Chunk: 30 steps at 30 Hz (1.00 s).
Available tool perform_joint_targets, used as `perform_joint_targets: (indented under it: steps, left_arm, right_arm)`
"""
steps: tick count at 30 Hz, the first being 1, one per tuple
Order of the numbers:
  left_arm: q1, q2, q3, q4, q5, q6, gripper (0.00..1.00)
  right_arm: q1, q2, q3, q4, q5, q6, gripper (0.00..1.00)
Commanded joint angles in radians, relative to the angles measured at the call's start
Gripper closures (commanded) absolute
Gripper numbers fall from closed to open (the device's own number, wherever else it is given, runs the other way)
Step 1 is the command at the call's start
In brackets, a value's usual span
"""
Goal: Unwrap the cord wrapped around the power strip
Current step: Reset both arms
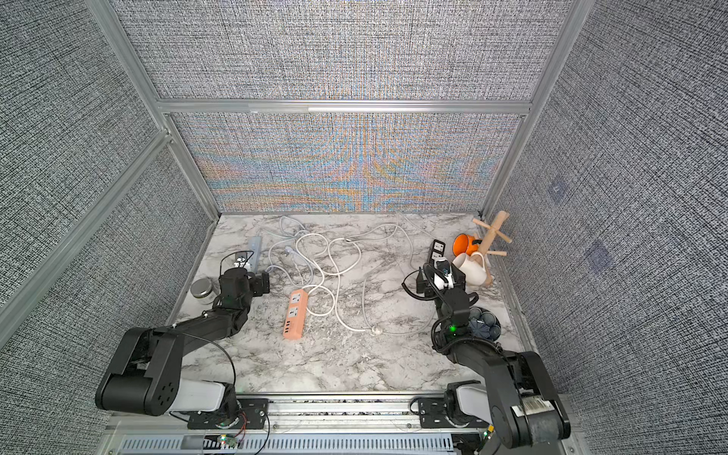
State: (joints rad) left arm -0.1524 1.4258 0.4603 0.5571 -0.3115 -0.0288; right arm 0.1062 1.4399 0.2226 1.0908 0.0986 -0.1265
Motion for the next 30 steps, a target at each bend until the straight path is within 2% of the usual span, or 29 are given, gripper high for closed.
perform_joint_targets:
  steps: [1, 3, 4, 5, 7, 9, 12, 16, 30]
  left_arm:
    - [0.010, 0.010, -0.003, 0.073, 0.049, 0.005, 0.00]
    - [0.028, 0.044, -0.016, 0.115, 0.084, -0.006, 0.00]
    - [0.033, 0.073, -0.025, 0.174, 0.092, 0.006, 0.00]
    - [0.038, 0.075, -0.023, 0.172, 0.096, 0.003, 0.00]
    - [0.041, 0.065, -0.008, 0.125, 0.101, -0.003, 0.00]
    - [0.042, 0.064, -0.009, 0.128, 0.103, -0.002, 0.00]
    - [0.043, 0.064, -0.010, 0.129, 0.103, -0.003, 0.00]
    - [0.042, 0.063, -0.011, 0.129, 0.102, -0.004, 0.01]
    - [0.043, 0.062, -0.011, 0.129, 0.103, -0.005, 0.00]
  right_arm:
    - [-0.059, 0.042, -0.013, 0.142, -0.077, 0.062, 0.02]
    - [-0.080, 0.116, -0.040, 0.302, -0.110, 0.088, 0.02]
    - [-0.086, 0.080, -0.009, 0.174, -0.118, 0.087, 0.02]
    - [-0.097, 0.077, 0.003, 0.146, -0.128, 0.097, 0.02]
    - [-0.112, 0.109, -0.020, 0.244, -0.144, 0.119, 0.02]
    - [-0.117, 0.077, 0.008, 0.134, -0.144, 0.117, 0.02]
    - [-0.117, 0.103, -0.020, 0.234, -0.149, 0.117, 0.02]
    - [-0.115, 0.083, -0.004, 0.174, -0.149, 0.110, 0.02]
    - [-0.103, 0.090, 0.005, 0.162, -0.125, 0.102, 0.02]
